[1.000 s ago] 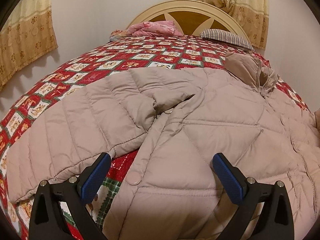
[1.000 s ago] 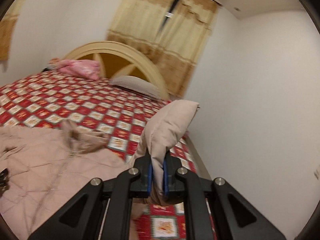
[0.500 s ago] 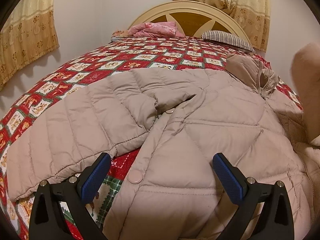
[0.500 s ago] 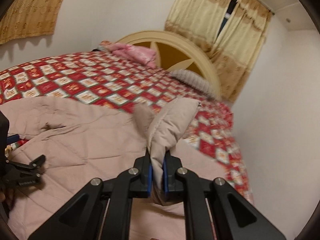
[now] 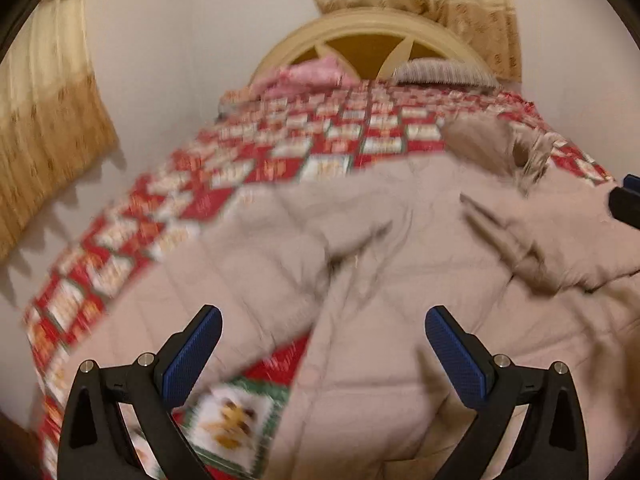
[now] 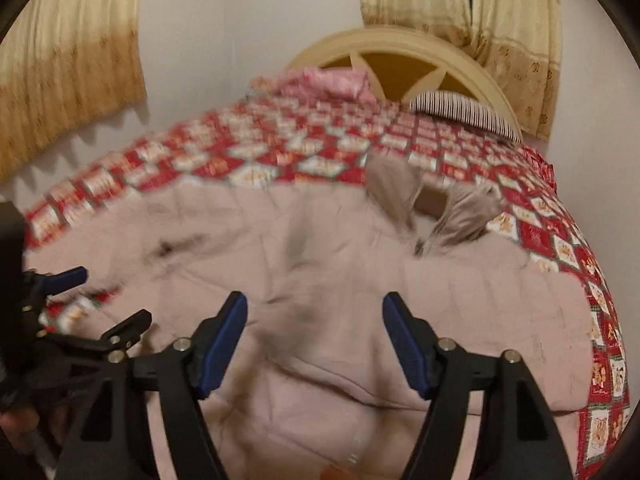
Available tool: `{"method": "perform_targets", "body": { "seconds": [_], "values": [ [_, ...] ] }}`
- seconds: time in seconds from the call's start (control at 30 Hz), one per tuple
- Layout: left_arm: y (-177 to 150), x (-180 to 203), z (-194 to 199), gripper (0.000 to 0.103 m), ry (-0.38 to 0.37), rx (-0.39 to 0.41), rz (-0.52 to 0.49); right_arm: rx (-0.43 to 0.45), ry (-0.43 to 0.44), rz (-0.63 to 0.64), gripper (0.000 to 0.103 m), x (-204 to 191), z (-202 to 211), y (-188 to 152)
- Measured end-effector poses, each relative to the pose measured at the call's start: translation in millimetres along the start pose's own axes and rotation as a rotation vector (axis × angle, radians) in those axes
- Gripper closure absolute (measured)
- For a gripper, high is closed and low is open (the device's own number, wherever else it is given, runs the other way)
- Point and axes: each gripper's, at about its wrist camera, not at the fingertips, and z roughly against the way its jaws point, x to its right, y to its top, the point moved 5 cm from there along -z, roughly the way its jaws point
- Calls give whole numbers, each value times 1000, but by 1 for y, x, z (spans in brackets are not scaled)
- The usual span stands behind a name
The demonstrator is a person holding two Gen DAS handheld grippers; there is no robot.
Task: Fold large clothes
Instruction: 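Fold the held sleeve across the jacket body with the right gripper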
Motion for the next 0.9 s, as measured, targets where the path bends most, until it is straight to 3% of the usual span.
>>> {"method": "perform_targets", "body": {
  "seconds": [0.1,0.2,0.27,0.33,0.4,0.53,0.63,0.73,0.9],
  "values": [
    [33,21,27,1,-43,79,-61,81,-26,-62,28,34,31,12],
    [59,68,45,1,-130,139,-146,107,-157,-152,30,89,42,15],
    [68,105,42,1,-195,153,-180,107,-256,-235,38,131,41,11],
    [69,140,27,1,-227,145,-222,97,-328,-293,38,164,35,3],
    [65,166,8,1,-219,154,-246,69,-340,-339,38,189,21,-7],
    [50,187,-57,1,-159,25,-256,-6,-340,-362,38,211,-8,-28],
    [35,183,-91,1,-186,-102,-207,-74,-326,-395,38,221,-28,-47],
    [26,181,-98,1,-222,-123,-169,-145,-344,-377,38,220,-46,-66],
    [23,185,-98,1,-203,-116,-175,-207,-405,-298,36,212,-58,-74]
  ]
}}
